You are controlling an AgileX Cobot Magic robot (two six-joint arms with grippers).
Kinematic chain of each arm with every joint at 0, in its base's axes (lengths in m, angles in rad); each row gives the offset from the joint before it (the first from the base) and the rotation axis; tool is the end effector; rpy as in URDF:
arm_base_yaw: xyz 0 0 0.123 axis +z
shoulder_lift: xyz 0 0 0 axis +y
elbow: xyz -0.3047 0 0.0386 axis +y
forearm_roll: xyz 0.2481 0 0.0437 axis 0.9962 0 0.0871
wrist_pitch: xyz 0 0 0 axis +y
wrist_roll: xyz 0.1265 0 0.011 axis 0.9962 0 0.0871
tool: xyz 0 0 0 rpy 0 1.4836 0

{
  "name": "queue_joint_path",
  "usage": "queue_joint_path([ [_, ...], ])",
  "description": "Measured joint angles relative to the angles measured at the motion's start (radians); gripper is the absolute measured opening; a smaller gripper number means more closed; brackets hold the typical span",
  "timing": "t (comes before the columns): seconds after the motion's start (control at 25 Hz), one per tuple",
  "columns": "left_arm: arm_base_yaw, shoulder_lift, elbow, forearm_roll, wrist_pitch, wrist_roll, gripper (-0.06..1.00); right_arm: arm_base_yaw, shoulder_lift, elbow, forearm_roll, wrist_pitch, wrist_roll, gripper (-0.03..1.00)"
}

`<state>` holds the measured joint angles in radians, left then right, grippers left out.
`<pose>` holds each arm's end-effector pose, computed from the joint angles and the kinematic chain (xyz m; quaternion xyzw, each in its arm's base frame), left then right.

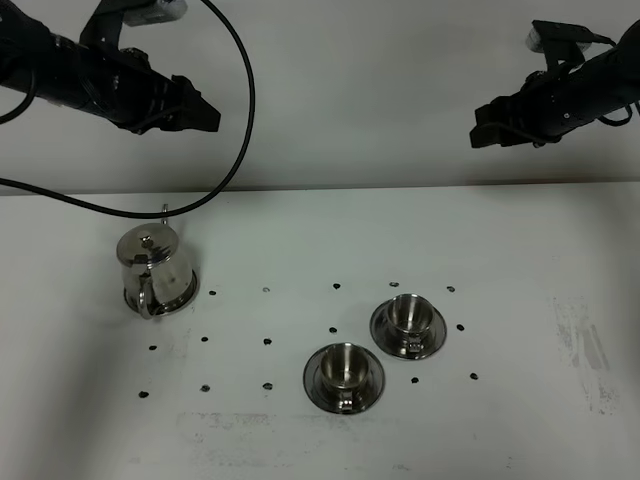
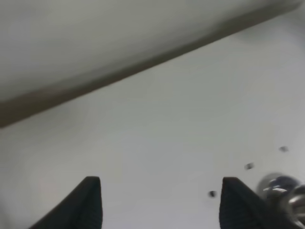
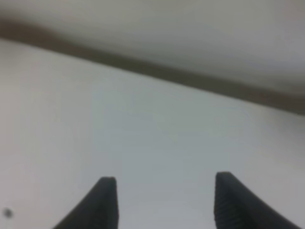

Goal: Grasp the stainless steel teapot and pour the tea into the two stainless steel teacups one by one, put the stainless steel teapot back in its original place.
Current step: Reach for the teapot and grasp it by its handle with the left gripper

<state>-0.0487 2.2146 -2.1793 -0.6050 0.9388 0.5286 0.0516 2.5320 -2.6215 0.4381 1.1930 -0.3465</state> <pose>0.5390 -0.0846 0.2982 0.1743 0.8864 -0.2012 0.3788 0.5766 0.0799 0.2345 -0.1643 0.9246 0.1746 0.2960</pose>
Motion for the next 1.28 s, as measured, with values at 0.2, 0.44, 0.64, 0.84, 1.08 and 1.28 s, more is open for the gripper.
queue_joint_path([
  [0.2,-0.009,-0.038,0.031,0.089,-0.007,-0.051,0.56,0.050,-0.134,0.121,-0.208,0.026,0.043,0.45],
  [0.44,-0.010,-0.171,0.296,0.103,-0.148,-0.049,0.54,0.074,-0.320,0.245,-0.249,0.028,0.083,0.45],
  [0.64,-0.010,-0.387,0.593,0.081,-0.396,0.030,0.50,0.075,-0.495,0.415,-0.234,-0.014,0.087,0.45],
  [0.84,-0.010,-0.568,0.832,0.037,-0.635,0.100,0.48,0.075,-0.725,0.750,-0.228,-0.221,0.087,0.45],
  [1.08,-0.010,-0.618,0.909,0.029,-0.697,0.107,0.48,0.075,-1.018,1.156,-0.217,-0.437,0.086,0.45],
  [1.28,-0.010,-0.625,0.909,0.029,-0.705,0.107,0.45,0.075,-1.239,1.396,-0.216,-0.522,0.086,0.45],
])
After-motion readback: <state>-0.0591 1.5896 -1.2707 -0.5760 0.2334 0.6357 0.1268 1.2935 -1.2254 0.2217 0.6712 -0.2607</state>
